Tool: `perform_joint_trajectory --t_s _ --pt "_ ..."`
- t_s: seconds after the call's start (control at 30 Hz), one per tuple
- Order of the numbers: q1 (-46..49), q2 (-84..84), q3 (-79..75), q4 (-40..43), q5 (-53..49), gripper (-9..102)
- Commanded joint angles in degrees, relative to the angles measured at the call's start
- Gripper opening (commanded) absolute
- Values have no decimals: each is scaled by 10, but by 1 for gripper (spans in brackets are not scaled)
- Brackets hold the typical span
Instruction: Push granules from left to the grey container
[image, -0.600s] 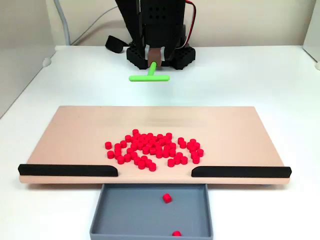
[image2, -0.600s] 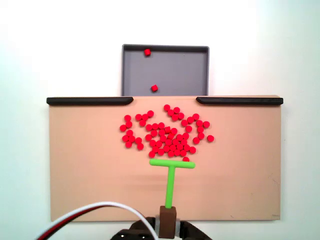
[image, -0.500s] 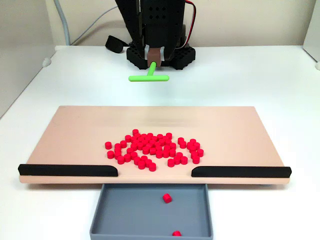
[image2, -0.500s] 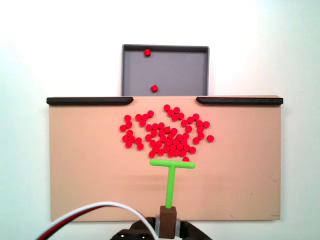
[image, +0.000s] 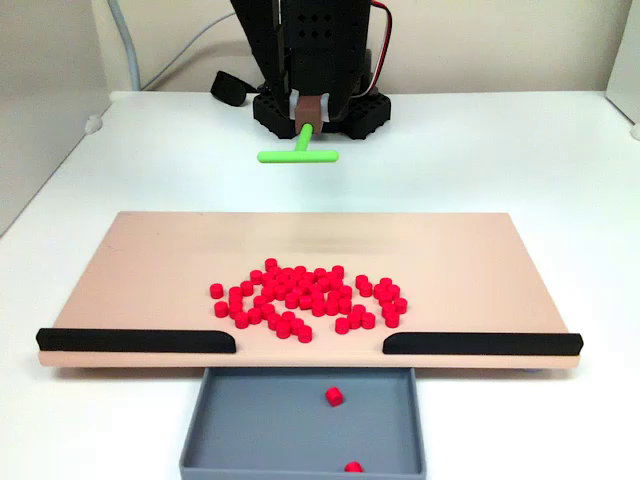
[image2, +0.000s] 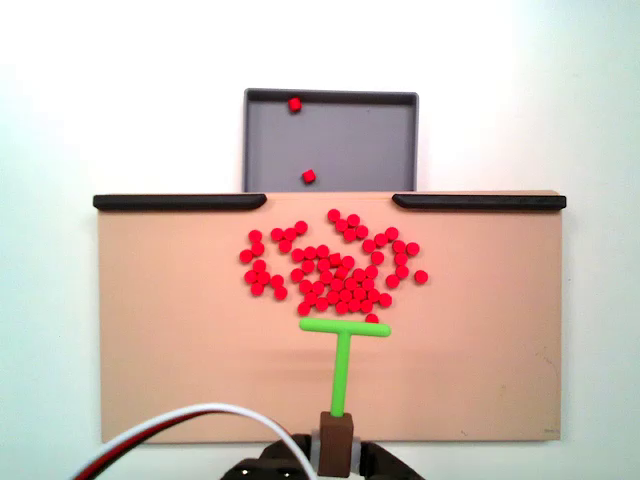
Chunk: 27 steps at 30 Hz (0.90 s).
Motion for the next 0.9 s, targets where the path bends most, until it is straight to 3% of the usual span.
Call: perform_joint_trajectory --t_s 0.0,0.87 --pt "-6 5 -7 -2 -4 0" --pt "4 4 -4 -2 -26 0"
